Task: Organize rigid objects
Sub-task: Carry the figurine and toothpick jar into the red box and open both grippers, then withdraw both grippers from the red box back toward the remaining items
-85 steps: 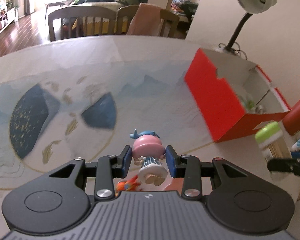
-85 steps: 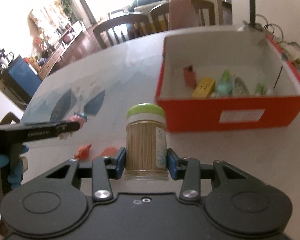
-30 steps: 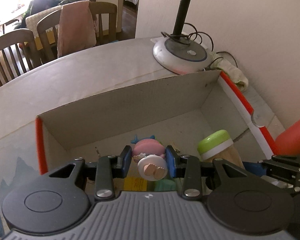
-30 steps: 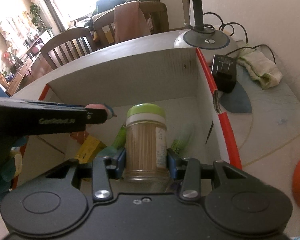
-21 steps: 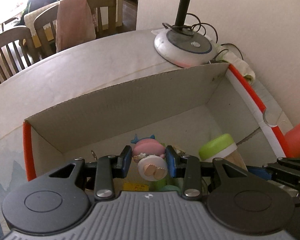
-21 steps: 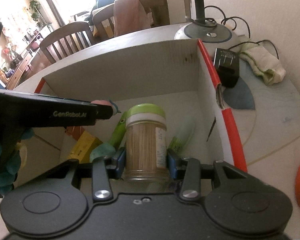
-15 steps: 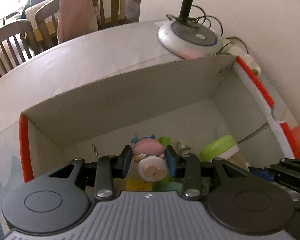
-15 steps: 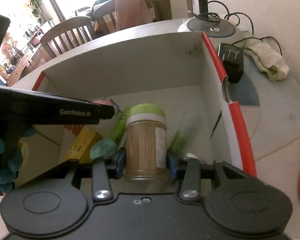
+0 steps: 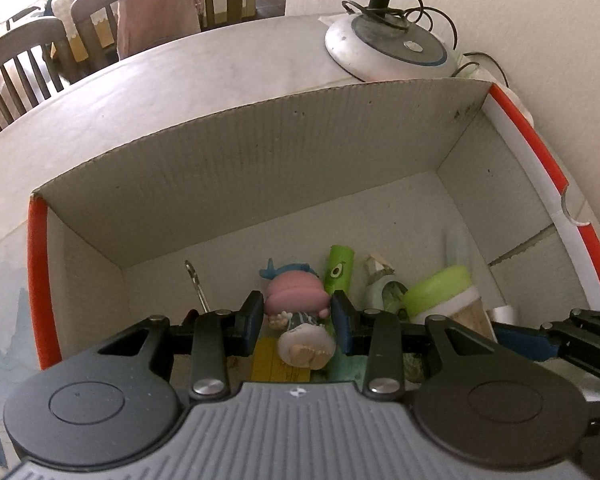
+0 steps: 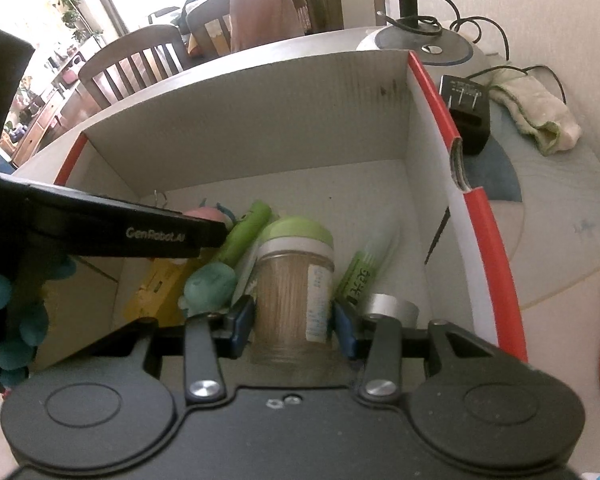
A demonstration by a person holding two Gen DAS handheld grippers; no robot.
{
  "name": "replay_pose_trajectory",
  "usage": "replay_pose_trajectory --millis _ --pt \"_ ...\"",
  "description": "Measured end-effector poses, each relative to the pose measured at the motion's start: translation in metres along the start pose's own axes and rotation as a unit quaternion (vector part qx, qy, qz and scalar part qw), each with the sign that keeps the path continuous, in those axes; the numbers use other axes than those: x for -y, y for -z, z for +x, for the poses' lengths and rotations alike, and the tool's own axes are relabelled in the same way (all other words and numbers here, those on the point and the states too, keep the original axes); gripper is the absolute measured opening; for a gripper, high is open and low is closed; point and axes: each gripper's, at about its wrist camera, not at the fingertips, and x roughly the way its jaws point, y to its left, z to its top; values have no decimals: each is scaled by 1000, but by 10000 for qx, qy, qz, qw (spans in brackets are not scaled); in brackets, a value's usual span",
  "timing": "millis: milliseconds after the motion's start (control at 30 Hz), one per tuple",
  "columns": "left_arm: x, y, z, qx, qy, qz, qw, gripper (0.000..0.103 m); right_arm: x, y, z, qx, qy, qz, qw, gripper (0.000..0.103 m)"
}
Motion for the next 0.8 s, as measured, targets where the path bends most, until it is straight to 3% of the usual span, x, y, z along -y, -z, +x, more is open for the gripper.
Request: replay_pose_trajectory --millis 100,233,367,700,800 --pt "0 1 -5 63 -42 16 10000 40 1 1 -3 22 6 23 10000 43" --pt "-1 3 -15 248 -3 20 9997 58 2 3 -9 79 -9 54 10000 44" --pt "-3 8 -26 375 88 -5 9993 58 -2 4 -17 179 -56 34 9998 46" --pt "-9 27 -69 802 133 42 9967 58 -21 12 -50 475 -215 -57 9986 64" --pt "-13 35 -82 908 179 27 9957 58 -28 17 -60 531 -233 -105 9983 65"
